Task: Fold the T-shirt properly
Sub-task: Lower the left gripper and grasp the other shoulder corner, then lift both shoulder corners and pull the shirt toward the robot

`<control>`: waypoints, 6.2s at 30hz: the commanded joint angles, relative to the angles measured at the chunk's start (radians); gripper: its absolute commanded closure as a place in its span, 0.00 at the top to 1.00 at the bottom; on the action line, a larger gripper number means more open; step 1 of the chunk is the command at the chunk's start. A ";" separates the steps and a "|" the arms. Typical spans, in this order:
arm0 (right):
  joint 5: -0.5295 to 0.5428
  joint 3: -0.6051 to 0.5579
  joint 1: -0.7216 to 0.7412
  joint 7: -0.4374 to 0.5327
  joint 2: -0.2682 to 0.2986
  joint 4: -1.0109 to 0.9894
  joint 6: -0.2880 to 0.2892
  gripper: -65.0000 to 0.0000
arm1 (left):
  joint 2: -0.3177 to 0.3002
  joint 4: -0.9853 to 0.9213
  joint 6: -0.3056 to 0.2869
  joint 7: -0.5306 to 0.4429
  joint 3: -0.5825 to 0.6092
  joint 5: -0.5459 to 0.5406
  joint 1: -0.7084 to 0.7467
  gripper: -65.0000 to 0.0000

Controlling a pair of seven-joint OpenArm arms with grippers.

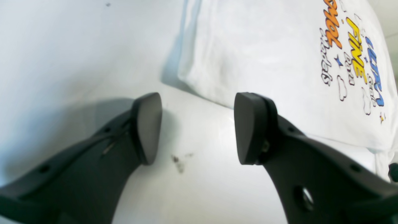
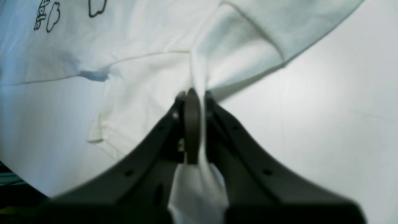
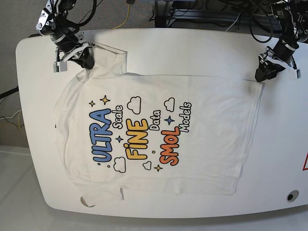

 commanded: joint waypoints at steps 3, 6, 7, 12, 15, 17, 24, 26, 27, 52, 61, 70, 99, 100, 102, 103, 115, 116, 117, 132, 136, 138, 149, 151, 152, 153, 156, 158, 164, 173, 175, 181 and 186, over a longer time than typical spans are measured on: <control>-0.024 0.006 -0.003 -0.033 0.010 0.013 -0.009 0.00 | -0.014 -0.002 -0.008 -0.018 0.016 -0.005 -0.011 0.53; -0.026 0.007 -0.006 -0.035 0.009 0.014 -0.009 0.00 | -0.012 -0.009 -0.008 -0.020 0.036 0.013 -0.011 0.53; -0.025 0.007 -0.008 -0.034 0.007 0.012 -0.009 0.00 | -0.011 -0.013 -0.008 -0.022 0.044 0.023 -0.009 0.52; -0.025 0.006 -0.008 -0.033 0.007 0.012 -0.009 0.00 | -0.010 -0.019 -0.008 -0.029 0.066 0.050 -0.014 0.51; -0.025 0.004 -0.007 -0.032 0.007 0.010 -0.009 0.00 | -0.011 -0.021 -0.008 -0.033 0.078 0.060 -0.015 0.51; -0.025 0.003 -0.006 -0.031 0.007 0.010 -0.009 0.00 | -0.014 -0.022 -0.008 -0.035 0.086 0.063 -0.015 0.51; -0.019 0.004 -0.004 -0.025 0.008 0.011 -0.009 0.00 | -0.015 -0.015 -0.008 -0.043 0.122 0.084 -0.029 0.49; -0.018 0.005 -0.005 -0.025 0.008 0.011 -0.009 0.00 | -0.014 -0.016 -0.008 -0.045 0.128 0.085 -0.031 0.48; -0.018 0.005 -0.005 -0.025 0.007 0.011 -0.009 0.00 | -0.013 -0.016 -0.008 -0.046 0.131 0.086 -0.032 0.47; -0.011 0.005 0.000 -0.019 0.011 0.013 -0.009 0.00 | -0.008 -0.009 -0.008 -0.038 0.138 0.063 -0.030 0.00; -0.012 0.008 -0.002 -0.014 0.011 0.014 -0.009 0.00 | -0.007 -0.002 -0.008 -0.038 0.138 0.038 -0.028 0.14; -0.014 0.020 -0.008 -0.022 0.010 0.025 -0.009 0.00 | -0.009 -0.008 -0.008 -0.025 0.139 0.059 -0.021 0.00; -0.017 0.005 -0.008 -0.028 0.003 0.012 -0.009 0.00 | -0.012 0.042 -0.008 0.062 0.062 0.004 -0.031 0.77; -0.017 0.006 -0.007 -0.028 0.004 0.011 -0.009 0.00 | -0.012 0.043 -0.008 0.047 0.060 0.010 -0.031 0.81; -0.016 0.007 -0.006 -0.027 0.004 0.011 -0.009 0.00 | -0.012 0.045 -0.008 0.023 0.053 0.021 -0.035 0.85; -0.015 0.007 -0.006 -0.026 0.005 0.011 -0.009 0.00 | -0.013 0.046 -0.008 0.014 0.049 0.027 -0.038 0.86; -0.016 0.011 -0.006 -0.023 0.007 0.013 -0.009 0.00 | -0.006 0.066 -0.008 0.041 0.022 0.029 -0.078 0.70; -0.016 0.012 -0.005 -0.023 0.007 0.013 -0.009 0.00 | -0.006 0.070 -0.008 0.045 0.023 0.030 -0.078 0.69; -0.015 0.012 -0.004 -0.022 0.007 0.014 -0.009 0.00 | -0.006 0.075 -0.008 0.050 0.023 0.030 -0.078 0.68; -0.020 0.008 0.001 -0.019 0.008 0.017 -0.009 0.00 | -0.018 0.007 0.018 0.076 0.053 0.044 -0.135 0.58; -0.018 0.006 -0.001 -0.011 0.007 0.017 -0.009 0.00 | -0.014 -0.054 0.055 0.077 0.073 0.054 -0.156 0.53; -0.018 0.006 0.000 -0.011 0.007 0.018 -0.009 0.00 | -0.014 -0.067 0.049 0.077 0.075 0.052 -0.160 0.50; -0.010 0.005 0.001 -0.007 0.012 0.013 -0.009 0.00 | -0.005 -0.089 -0.008 0.134 0.069 0.025 -0.150 0.40; -0.010 0.004 0.001 -0.007 0.012 0.012 -0.009 0.00 | -0.004 -0.094 -0.008 0.144 0.069 0.021 -0.150 0.40; -0.010 0.005 0.001 -0.006 0.013 0.013 -0.009 0.00 | -0.004 -0.098 -0.008 0.148 0.070 0.020 -0.151 0.38; -0.009 0.005 0.001 -0.006 0.013 0.013 -0.009 0.00 | -0.005 -0.101 -0.008 0.152 0.071 0.019 -0.152 0.37; -0.011 0.005 0.003 -0.004 0.013 0.010 -0.009 0.00 | -0.006 -0.110 -0.008 0.167 0.073 0.008 -0.154 0.23; -0.013 0.006 0.005 -0.003 0.013 0.008 -0.009 0.00 | -0.007 -0.113 -0.008 0.171 0.075 0.002 -0.156 0.09; -0.014 0.009 0.005 -0.005 0.015 0.011 -0.009 0.00 | -0.007 -0.105 -0.008 0.141 0.077 0.001 -0.151 0.00; 0.001 0.020 -0.016 -0.007 0.020 0.065 -0.009 0.00 | -0.011 -0.085 -0.008 0.152 0.071 -0.009 -0.117 0.00; 0.006 0.025 -0.027 -0.011 0.021 0.089 -0.009 0.00 | -0.012 -0.083 -0.008 0.156 0.069 -0.014 -0.109 0.00; 0.014 0.035 -0.065 -0.012 0.021 0.137 -0.009 0.00 | -0.015 -0.094 -0.008 0.162 0.071 -0.027 -0.095 0.00; 0.014 0.035 -0.080 -0.011 0.022 0.144 -0.009 0.00 | -0.020 -0.084 -0.008 0.163 0.071 -0.024 -0.081 0.00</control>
